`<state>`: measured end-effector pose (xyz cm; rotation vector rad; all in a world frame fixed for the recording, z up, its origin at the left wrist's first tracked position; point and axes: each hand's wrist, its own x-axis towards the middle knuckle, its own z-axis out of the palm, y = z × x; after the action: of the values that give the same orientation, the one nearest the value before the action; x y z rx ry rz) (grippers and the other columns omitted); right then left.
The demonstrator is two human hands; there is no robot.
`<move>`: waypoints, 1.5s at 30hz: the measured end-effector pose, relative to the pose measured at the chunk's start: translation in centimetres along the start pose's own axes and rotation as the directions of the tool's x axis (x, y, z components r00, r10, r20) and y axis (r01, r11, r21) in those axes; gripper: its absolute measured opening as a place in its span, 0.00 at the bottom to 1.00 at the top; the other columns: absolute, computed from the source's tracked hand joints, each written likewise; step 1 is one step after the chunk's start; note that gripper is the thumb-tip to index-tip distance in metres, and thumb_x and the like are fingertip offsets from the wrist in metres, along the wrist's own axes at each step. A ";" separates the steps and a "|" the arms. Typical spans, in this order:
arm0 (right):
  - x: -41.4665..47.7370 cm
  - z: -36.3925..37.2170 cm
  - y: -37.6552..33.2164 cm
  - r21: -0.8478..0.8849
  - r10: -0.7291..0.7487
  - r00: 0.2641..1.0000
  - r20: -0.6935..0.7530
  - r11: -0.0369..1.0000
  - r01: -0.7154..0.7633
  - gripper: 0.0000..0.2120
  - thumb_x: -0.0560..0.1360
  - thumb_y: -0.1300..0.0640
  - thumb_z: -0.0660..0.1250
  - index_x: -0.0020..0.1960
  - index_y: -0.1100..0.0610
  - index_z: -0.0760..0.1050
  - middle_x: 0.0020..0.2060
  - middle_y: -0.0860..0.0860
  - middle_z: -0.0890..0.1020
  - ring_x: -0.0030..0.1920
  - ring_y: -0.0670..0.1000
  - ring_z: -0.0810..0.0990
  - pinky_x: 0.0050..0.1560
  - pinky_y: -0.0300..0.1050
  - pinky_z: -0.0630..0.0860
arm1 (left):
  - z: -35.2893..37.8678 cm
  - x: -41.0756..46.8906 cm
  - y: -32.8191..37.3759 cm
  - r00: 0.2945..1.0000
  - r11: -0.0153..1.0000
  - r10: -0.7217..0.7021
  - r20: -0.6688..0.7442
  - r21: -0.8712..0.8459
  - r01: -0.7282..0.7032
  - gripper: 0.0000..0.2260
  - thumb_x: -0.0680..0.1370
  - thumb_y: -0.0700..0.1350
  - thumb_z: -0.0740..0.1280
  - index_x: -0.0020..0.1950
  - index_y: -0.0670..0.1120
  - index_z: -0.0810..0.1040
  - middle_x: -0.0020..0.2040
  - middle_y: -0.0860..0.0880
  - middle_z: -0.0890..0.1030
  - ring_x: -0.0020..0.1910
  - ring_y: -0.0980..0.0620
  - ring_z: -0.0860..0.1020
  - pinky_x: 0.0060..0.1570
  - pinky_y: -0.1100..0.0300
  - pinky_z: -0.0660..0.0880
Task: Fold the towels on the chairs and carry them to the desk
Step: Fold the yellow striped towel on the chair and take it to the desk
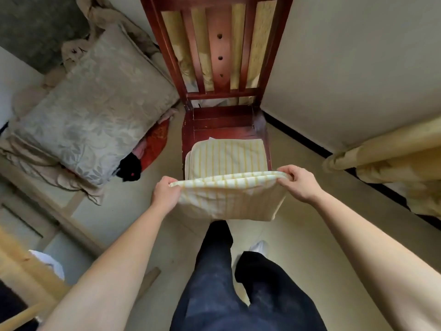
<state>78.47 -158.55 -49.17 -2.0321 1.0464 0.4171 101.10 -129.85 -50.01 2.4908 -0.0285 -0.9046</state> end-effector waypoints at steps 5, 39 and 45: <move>10.4 2.7 0.4 -0.033 0.060 0.996 -0.064 0.998 -0.062 0.18 0.80 0.54 0.64 0.69 0.54 0.74 0.61 0.52 0.81 0.60 0.55 0.78 0.59 0.45 0.71 | 3.1 11.3 2.6 0.990 0.979 0.117 0.077 0.156 -0.128 0.10 0.75 0.42 0.62 0.33 0.47 0.70 0.31 0.49 0.71 0.34 0.45 0.70 0.28 0.57 0.60; 23.8 5.8 0.4 0.479 0.336 0.924 0.182 0.790 -0.382 0.13 0.52 0.55 0.67 0.37 0.51 0.75 0.34 0.51 0.75 0.38 0.53 0.72 0.37 0.45 0.65 | 6.3 26.3 4.8 0.691 0.982 -0.093 0.717 0.179 -0.053 0.18 0.64 0.37 0.78 0.53 0.44 0.84 0.49 0.47 0.86 0.51 0.48 0.84 0.56 0.51 0.79; 22.3 -1.2 -5.6 0.485 0.252 0.966 -0.050 0.852 -0.197 0.08 0.57 0.54 0.68 0.36 0.52 0.74 0.32 0.49 0.72 0.33 0.51 0.70 0.27 0.39 0.61 | 0.9 22.7 11.0 0.785 0.983 0.056 0.617 0.103 -0.151 0.31 0.53 0.50 0.77 0.56 0.47 0.82 0.53 0.47 0.85 0.54 0.48 0.82 0.61 0.48 0.76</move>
<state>96.38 -169.46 -58.82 -1.5098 1.3173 0.1390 119.87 -144.05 -59.24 2.1771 -0.4612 -1.6765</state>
